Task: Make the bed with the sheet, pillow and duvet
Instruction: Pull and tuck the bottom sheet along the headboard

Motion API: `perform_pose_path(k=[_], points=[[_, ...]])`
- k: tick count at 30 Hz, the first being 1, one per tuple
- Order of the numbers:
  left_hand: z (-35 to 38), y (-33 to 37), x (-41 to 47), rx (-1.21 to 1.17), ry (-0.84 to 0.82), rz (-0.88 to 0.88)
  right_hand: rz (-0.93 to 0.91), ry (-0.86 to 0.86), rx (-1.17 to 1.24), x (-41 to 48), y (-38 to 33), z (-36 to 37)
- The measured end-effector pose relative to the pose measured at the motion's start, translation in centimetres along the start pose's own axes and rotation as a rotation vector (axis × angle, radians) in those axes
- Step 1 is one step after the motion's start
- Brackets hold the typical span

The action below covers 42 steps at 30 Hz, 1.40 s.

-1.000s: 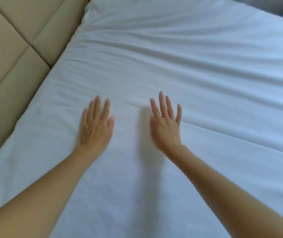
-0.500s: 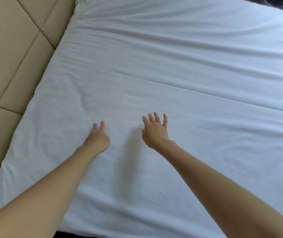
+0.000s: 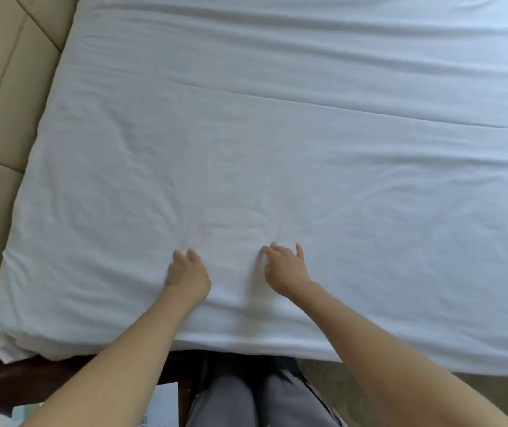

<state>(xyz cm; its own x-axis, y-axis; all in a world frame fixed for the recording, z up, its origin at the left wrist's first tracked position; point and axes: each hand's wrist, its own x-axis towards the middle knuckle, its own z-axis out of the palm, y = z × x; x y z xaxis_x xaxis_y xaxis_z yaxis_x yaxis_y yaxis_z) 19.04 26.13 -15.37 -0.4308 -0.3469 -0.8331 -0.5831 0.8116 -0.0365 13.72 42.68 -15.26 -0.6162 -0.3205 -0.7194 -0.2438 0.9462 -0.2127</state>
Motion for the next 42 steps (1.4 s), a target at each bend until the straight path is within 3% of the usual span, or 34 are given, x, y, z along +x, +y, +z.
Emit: perform_pose_path(k=[7,19,28,34,42], points=[[-4.4,-0.3,-3.3,-0.059,0.105,0.081,-0.015,0.154,0.051,-2.8,-2.5,-2.6],[-9.7,2.5,-8.1,-0.227,0.207,0.134,-0.022,0.254,0.152,-5.3,-1.8,-10.1],[-17.8,6.3,-9.5,-0.472,0.509,0.138,-0.165,0.471,0.244,-2.5,-2.5,-20.8],[-23.5,7.3,-10.3,-0.508,0.678,0.173,-0.192,0.502,0.394,-0.8,-4.7,-25.8],[-25.6,5.2,-10.5,-0.511,0.666,0.131,-0.259,0.517,0.444,-0.2,-7.5,-28.6]])
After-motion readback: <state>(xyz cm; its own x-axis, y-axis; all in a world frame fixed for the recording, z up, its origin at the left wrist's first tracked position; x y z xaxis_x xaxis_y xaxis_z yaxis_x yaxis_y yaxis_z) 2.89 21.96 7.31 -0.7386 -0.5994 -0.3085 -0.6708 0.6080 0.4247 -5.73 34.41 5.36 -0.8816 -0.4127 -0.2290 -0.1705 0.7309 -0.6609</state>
